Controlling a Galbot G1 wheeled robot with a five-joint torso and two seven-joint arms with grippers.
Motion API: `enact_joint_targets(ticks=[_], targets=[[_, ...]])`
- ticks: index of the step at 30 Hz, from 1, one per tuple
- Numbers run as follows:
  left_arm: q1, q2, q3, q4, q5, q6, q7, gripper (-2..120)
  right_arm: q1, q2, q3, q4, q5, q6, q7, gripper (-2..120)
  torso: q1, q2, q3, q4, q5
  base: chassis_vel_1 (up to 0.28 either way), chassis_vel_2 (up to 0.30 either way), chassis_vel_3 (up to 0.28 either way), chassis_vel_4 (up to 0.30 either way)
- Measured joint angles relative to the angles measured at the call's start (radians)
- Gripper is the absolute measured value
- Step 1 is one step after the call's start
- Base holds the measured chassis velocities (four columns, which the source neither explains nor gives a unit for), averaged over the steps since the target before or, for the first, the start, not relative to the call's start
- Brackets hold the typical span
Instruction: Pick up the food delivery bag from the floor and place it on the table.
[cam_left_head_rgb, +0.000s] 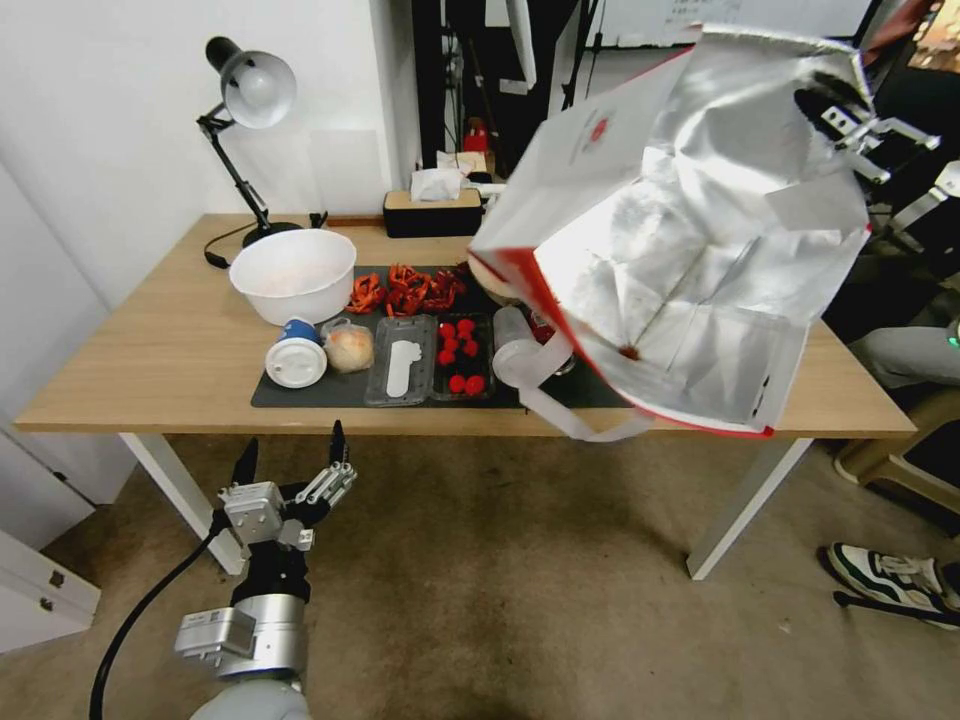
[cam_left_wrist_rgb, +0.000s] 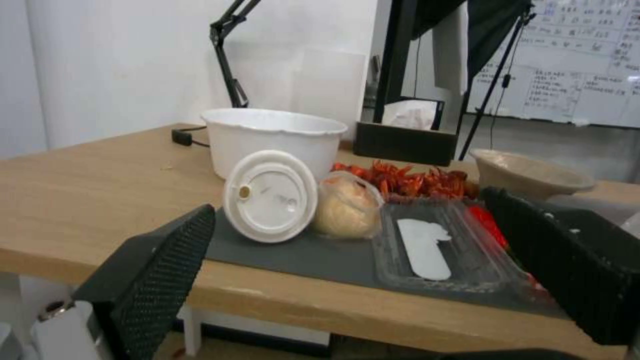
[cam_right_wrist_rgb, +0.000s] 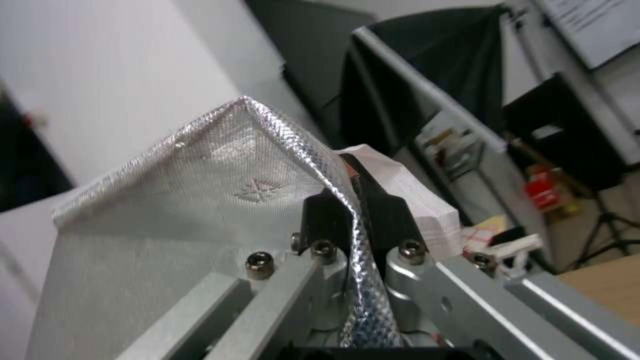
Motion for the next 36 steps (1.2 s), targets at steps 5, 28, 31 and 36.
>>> enact_joint_targets(ticks=[5,28,31,36], targets=[[-0.002,0.008,0.002,0.000,-0.002,0.001,-0.004,100,0.014,0.015,-0.002,-0.009,0.004,0.037,0.088,0,0.000,0.000,0.000,0.0000,0.0001,0.000,0.000,0.000,0.000],[0.010,0.006,0.001,-0.016,0.009,-0.002,-0.010,100,0.003,0.075,-0.009,-0.057,-0.034,0.034,0.268,0,0.000,0.000,0.000,0.0000,0.0001,0.000,0.000,0.000,0.000],[0.010,0.004,0.003,-0.017,0.011,-0.002,-0.010,100,-0.002,0.080,-0.014,-0.060,-0.047,0.023,0.290,0,0.000,0.000,0.000,0.0000,0.0001,0.000,0.000,0.000,0.000],[0.011,0.004,0.003,-0.018,0.012,-0.002,-0.010,100,-0.005,0.079,-0.017,-0.073,-0.056,0.011,0.309,0,0.000,0.000,0.000,-0.0001,0.0001,0.000,0.000,0.000,0.000]])
